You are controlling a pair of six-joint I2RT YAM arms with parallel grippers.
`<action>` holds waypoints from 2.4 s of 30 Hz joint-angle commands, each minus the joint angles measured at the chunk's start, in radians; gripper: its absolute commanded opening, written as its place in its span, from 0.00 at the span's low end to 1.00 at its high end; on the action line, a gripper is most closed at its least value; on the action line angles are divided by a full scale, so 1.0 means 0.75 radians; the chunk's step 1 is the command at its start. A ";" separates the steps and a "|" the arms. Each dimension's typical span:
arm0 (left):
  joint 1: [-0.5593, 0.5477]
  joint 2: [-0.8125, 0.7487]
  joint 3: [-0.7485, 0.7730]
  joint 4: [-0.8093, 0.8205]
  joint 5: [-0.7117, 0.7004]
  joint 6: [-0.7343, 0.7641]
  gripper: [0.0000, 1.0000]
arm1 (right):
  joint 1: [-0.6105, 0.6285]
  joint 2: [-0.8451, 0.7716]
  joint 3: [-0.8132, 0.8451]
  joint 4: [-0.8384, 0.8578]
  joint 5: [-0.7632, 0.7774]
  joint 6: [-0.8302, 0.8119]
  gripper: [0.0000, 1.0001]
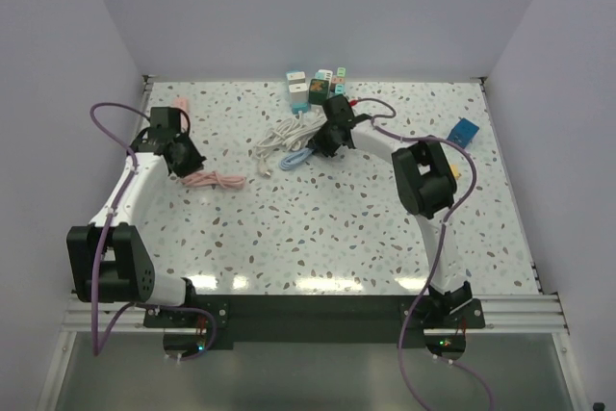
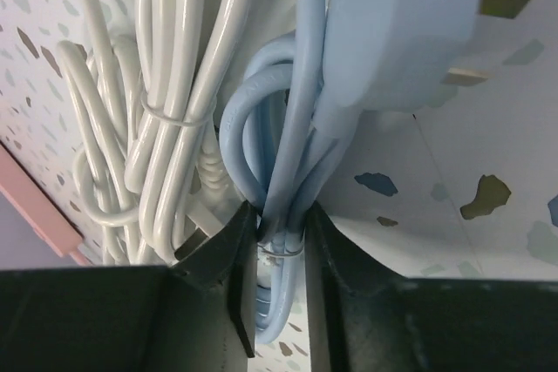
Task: Pull the plug off the socket
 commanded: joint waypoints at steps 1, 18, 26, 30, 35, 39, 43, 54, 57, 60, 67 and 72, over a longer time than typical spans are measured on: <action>-0.011 -0.039 -0.001 0.053 0.022 -0.002 0.00 | -0.004 0.060 0.046 -0.110 0.073 -0.006 0.17; -0.013 -0.045 -0.063 0.126 0.147 0.051 0.00 | -0.164 -0.533 -0.643 -0.189 -0.057 -0.493 0.00; -0.024 -0.096 -0.152 0.183 0.239 0.047 0.00 | 0.082 -0.755 -0.974 -0.275 -0.094 -0.559 0.00; -0.026 -0.145 -0.218 0.204 0.271 0.040 0.00 | 0.243 -0.817 -1.099 -0.306 -0.184 -0.608 0.00; -0.026 -0.170 -0.271 0.210 0.300 0.045 0.00 | 0.444 -0.848 -1.138 -0.363 -0.362 -0.682 0.00; -0.026 -0.178 -0.286 0.214 0.314 0.049 0.00 | 0.518 -0.903 -1.142 -0.400 -0.397 -0.727 0.44; -0.026 -0.182 -0.282 0.214 0.323 0.049 0.00 | 0.518 -0.885 -1.036 -0.469 -0.320 -0.766 0.74; -0.026 -0.207 -0.243 0.216 0.337 0.028 0.00 | 0.414 -0.723 -0.358 -0.692 0.079 -0.900 0.86; -0.026 -0.207 -0.249 0.214 0.347 0.028 0.00 | 0.342 -0.611 -0.259 -0.707 0.167 -0.939 0.81; -0.026 -0.219 -0.257 0.212 0.347 0.034 0.00 | 0.285 -0.570 -0.212 -0.693 0.172 -0.962 0.72; -0.026 -0.219 -0.292 0.245 0.357 0.036 0.00 | 0.276 -0.494 -0.193 -0.580 0.153 -1.015 0.65; -0.028 -0.203 -0.314 0.275 0.380 0.032 0.00 | 0.274 -0.435 -0.222 -0.503 0.141 -0.987 0.56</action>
